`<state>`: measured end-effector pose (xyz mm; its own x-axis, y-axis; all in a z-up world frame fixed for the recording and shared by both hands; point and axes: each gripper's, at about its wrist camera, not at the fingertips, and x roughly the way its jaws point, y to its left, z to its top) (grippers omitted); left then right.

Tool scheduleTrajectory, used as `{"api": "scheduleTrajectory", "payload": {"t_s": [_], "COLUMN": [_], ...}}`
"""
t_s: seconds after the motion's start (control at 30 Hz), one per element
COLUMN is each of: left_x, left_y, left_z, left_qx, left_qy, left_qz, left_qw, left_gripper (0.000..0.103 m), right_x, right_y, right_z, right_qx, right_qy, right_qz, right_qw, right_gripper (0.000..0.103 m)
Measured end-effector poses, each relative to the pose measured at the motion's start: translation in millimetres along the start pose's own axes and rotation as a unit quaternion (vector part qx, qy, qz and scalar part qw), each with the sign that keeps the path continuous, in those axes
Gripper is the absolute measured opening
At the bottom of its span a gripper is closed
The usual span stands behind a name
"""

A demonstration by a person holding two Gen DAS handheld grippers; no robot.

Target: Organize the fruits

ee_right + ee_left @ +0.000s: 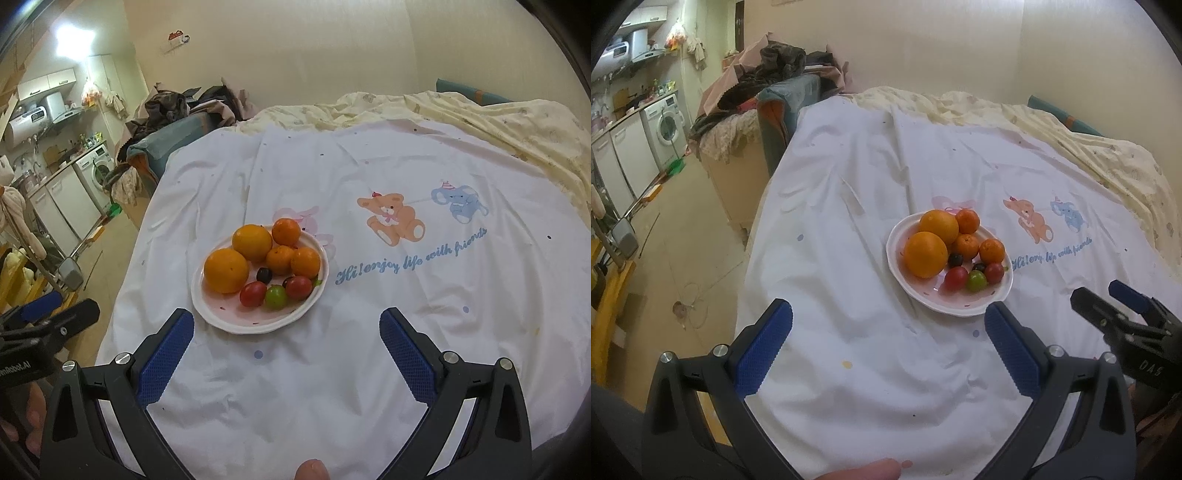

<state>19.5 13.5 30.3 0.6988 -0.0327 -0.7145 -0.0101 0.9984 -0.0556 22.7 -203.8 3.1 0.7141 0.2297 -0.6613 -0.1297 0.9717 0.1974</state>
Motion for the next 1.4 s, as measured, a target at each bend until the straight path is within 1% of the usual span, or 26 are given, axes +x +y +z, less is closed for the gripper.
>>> {"api": "scheduleTrajectory", "payload": {"t_s": [1.4], "left_x": [5.0], "left_y": [-1.2], "left_z": [-0.5], "left_qx": [0.001], "left_qy": [0.005], "left_qz": [-0.004], "left_qw": [1.0], "left_gripper": [0.103], "right_x": [2.1], "right_y": [-0.6], "right_z": [0.1], "right_qx": [0.005], "right_qy": [0.0], "right_qz": [-0.007], "right_qw": [1.0], "right_gripper": [0.103]}}
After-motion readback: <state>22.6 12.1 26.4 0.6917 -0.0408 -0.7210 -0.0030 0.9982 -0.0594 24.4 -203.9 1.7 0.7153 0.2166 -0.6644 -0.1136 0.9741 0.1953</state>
